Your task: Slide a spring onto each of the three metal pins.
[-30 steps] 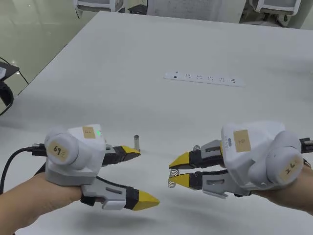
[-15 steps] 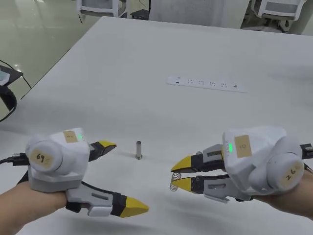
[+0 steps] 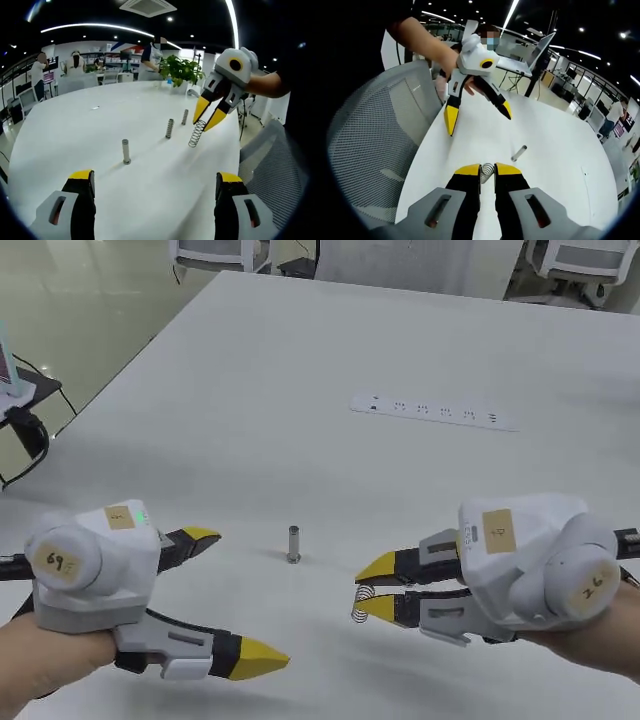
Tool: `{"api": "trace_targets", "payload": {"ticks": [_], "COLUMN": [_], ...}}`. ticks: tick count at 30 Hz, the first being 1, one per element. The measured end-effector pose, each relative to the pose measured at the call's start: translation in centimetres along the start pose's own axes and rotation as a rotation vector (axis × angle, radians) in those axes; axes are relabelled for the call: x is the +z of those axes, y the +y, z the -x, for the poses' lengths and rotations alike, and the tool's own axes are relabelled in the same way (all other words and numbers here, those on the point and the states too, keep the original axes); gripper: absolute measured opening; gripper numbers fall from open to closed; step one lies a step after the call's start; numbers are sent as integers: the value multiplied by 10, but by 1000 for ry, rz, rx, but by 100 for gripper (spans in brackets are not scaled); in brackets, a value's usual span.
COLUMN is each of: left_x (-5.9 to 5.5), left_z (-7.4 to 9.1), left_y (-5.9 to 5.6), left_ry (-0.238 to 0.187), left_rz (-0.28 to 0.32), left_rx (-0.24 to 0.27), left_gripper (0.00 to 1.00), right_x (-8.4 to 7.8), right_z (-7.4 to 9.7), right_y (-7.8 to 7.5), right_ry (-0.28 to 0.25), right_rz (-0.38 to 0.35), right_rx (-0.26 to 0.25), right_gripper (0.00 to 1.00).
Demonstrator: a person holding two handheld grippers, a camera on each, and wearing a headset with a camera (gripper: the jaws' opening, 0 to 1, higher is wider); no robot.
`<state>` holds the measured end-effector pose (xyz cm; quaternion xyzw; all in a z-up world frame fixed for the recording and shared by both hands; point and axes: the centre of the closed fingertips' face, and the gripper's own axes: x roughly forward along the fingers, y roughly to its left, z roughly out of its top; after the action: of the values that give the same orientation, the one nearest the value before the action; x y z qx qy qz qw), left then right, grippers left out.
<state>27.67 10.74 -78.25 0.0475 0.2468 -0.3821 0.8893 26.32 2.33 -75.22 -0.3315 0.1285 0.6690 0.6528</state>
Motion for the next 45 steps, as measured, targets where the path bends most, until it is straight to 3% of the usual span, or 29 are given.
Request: {"api": "trace_targets", "payload": {"ticks": [9, 27, 32, 45], "left_x": [-3, -6, -7, -10], "left_z": [2, 9, 10, 13], "left_y": [1, 4, 6, 8], "left_ry": [0, 0, -5, 1], "left_rz": [9, 22, 29, 41], "left_rx": [5, 25, 32, 45], "left_gripper": [98, 98, 98, 98], "right_x": [6, 25, 35, 37], "right_z": [-8, -29, -35, -55], "right_y": [-12, -62, -76, -98], "right_ry": [-5, -27, -55, -78], "right_rz": [12, 9, -18, -111], "right_rx": [-2, -35, -52, -74], "right_gripper": [7, 7, 7, 7]}}
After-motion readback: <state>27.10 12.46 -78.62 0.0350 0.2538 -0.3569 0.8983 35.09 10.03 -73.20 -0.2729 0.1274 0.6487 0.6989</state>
